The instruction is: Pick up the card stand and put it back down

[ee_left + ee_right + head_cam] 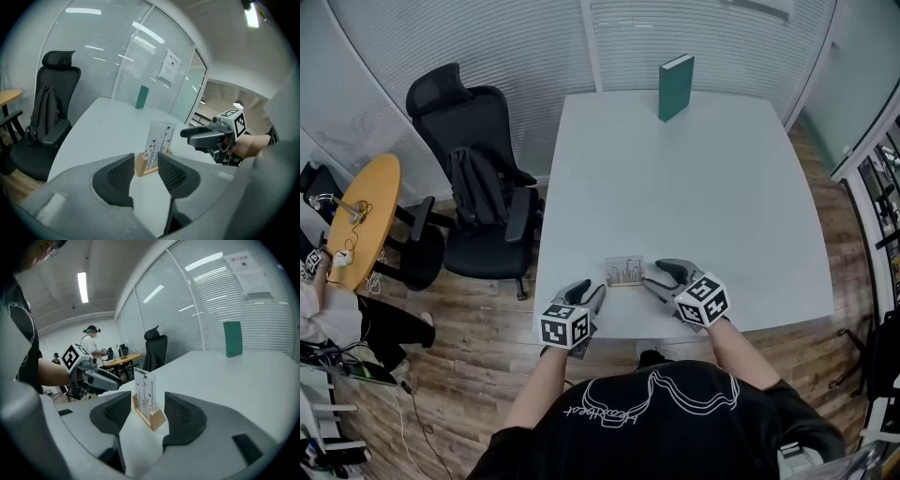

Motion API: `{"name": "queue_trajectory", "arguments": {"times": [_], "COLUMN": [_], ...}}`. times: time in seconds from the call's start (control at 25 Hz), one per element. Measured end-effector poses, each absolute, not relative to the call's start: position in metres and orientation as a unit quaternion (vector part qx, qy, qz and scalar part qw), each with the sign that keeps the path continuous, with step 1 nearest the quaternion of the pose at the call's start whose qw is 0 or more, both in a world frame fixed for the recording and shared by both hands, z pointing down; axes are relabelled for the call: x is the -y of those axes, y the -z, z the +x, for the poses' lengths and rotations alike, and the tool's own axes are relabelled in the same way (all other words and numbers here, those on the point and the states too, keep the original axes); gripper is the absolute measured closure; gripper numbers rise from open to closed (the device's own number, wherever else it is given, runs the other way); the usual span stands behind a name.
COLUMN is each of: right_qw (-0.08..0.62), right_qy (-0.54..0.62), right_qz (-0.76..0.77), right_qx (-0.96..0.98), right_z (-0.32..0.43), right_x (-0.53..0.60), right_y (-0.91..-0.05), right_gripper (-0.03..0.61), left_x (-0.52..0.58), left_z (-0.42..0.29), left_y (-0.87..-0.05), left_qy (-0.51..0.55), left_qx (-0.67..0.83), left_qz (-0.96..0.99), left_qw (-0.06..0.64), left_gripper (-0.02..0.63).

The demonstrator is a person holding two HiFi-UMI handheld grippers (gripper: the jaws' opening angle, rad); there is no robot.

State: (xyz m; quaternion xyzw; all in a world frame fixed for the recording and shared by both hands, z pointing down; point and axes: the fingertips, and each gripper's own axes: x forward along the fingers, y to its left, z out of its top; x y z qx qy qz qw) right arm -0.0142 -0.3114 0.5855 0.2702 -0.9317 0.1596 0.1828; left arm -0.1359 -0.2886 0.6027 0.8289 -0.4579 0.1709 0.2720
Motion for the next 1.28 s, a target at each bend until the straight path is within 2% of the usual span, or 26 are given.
{"name": "queue_trajectory", "arguments": {"times": [0.32,0.4,0.48,0.68,1.28], "right_qw": [0.066,0.036,0.008,-0.040,-0.034], "right_qy": [-0.142,-0.148,-0.158,-0.169,-0.161], "right_qz": [0.284,0.280,0.268,0.221,0.198], "right_qx": [0.946,0.948,0.950,0.960,0.966], "right_z": [-0.006,-0.005,-0.006,-0.016,-0.037], "right_x": [0.267,0.254,0.241,0.206,0.162], "right_y": [-0.502,-0.484,-0.469,-0.434,-0.417], "right_gripper": [0.480,0.537,0.569,0.571,0.571], "left_x": [0.251,0.242,0.233,0.204,0.160], "left_z": [-0.137,-0.137,-0.137,-0.126,-0.111], "left_y": [-0.521,-0.500,-0.480,-0.438,-0.413], "left_qy": [-0.077,-0.043,-0.002,0.038,0.010], "left_qx": [0.475,0.479,0.479,0.453,0.432], "left_qz": [0.844,0.844,0.844,0.865,0.888], "left_qw": [0.236,0.236,0.241,0.213,0.156], "left_gripper": [0.473,0.497,0.530,0.598,0.600]}}
